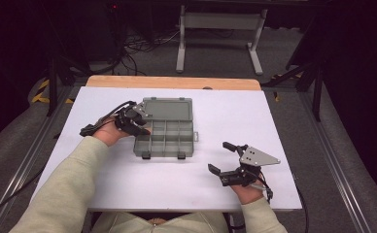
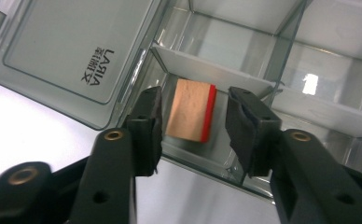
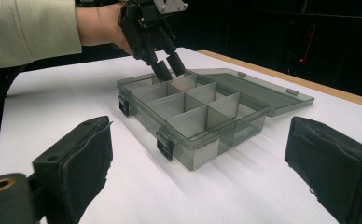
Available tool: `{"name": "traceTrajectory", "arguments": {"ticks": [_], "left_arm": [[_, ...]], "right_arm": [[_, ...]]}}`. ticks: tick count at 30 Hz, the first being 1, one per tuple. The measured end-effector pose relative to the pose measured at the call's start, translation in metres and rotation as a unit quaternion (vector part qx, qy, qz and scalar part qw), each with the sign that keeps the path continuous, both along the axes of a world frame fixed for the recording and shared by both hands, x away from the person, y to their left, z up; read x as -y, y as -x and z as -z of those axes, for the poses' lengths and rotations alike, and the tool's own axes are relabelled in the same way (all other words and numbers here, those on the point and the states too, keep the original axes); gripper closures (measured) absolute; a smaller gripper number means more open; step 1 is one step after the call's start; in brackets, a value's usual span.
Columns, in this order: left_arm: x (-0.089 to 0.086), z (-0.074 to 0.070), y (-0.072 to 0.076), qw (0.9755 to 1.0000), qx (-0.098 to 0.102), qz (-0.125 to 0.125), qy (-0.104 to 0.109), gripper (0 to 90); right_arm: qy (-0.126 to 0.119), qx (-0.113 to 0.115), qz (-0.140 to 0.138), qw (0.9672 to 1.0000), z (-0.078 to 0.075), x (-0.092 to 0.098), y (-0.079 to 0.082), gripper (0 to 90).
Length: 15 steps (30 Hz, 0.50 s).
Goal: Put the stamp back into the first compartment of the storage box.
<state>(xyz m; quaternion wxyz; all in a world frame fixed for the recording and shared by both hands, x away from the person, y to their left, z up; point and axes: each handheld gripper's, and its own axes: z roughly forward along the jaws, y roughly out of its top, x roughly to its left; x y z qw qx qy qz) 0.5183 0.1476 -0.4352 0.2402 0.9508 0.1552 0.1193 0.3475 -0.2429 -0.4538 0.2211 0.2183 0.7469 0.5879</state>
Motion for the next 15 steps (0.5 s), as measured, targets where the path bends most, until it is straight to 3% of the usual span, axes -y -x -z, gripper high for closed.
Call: {"name": "traceTrajectory", "arguments": {"ticks": [7,12,15], "left_arm": [[-0.001,-0.003,0.002,0.9999,0.005,-0.006,0.011,52.4],[-0.003,-0.010,0.005,0.9993,-0.001,-0.013,0.035,50.3],[-0.003,-0.016,0.009,0.9989,0.007,-0.014,0.044,46.8]], "right_arm": [[0.001,-0.001,0.000,1.0000,0.000,0.000,0.000,7.8],[0.000,-0.002,0.000,1.0000,0.000,0.000,0.000,7.8],[0.000,-0.003,0.000,1.0000,0.000,0.000,-0.001,7.8]]}}
